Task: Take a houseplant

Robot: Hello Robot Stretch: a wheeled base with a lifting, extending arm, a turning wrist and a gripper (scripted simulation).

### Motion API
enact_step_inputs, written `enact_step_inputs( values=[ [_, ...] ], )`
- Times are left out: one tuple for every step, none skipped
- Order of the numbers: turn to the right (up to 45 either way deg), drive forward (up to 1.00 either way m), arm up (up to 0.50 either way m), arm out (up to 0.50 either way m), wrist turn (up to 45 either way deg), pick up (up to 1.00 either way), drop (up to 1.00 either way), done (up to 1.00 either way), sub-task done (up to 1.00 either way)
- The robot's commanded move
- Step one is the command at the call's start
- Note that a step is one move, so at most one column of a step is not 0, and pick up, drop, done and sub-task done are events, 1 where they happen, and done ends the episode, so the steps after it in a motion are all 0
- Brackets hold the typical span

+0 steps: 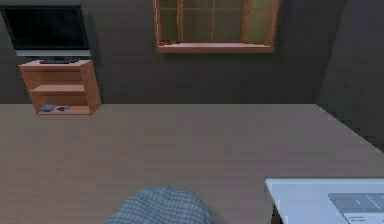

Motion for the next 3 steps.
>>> enact_step_inputs(
  values=[
    [0.0, 0.0, 0.5, 0.0, 0.0, 0.0, 0.0, 0.0, 0.0],
    [0.0, 0.0, 0.22, 0.0, 0.0, 0.0, 0.0, 0.0, 0.0],
    [0.0, 0.0, 0.0, 0.48, 0.0, 0.0, 0.0, 0.0, 0.0]
  ],
)
